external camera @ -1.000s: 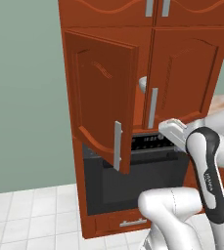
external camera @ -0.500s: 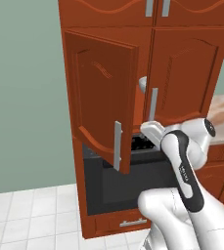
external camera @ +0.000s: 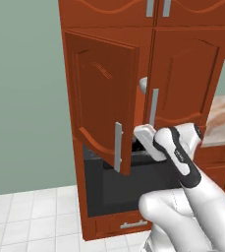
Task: Move the bowls from the cabinet to the plates on the dining table.
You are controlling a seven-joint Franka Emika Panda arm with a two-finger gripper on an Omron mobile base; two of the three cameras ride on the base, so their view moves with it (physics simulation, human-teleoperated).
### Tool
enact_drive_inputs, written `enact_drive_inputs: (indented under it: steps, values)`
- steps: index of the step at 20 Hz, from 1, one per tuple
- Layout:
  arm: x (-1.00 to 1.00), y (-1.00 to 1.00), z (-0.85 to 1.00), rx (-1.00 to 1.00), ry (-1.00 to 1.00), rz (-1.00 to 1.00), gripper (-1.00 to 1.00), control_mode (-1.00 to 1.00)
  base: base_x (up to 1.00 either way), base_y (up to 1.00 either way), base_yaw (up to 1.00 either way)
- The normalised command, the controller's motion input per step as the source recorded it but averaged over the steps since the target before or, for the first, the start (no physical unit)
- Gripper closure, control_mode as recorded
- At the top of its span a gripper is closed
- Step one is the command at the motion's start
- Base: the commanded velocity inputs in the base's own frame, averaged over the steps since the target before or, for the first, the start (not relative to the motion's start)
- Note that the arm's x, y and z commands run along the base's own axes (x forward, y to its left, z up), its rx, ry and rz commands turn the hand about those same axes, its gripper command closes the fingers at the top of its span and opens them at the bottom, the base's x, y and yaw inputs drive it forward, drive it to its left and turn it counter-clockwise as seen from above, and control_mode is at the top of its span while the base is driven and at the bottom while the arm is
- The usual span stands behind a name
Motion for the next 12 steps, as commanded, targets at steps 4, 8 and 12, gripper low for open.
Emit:
enact_drive_inputs:
  steps: [4, 8, 12]
  values:
    - [0.28, 0.0, -0.12, 0.11, 0.2, 0.2, -1.0, -1.0, 0.0, 0.0, 0.0]
    - [0.22, 0.13, -0.08, 0.07, 0.16, 0.13, -1.0, -1.0, 0.0, 0.0, 0.0]
    - [0.19, 0.35, -0.06, 0.05, 0.04, 0.06, -1.0, -1.0, 0.0, 0.0, 0.0]
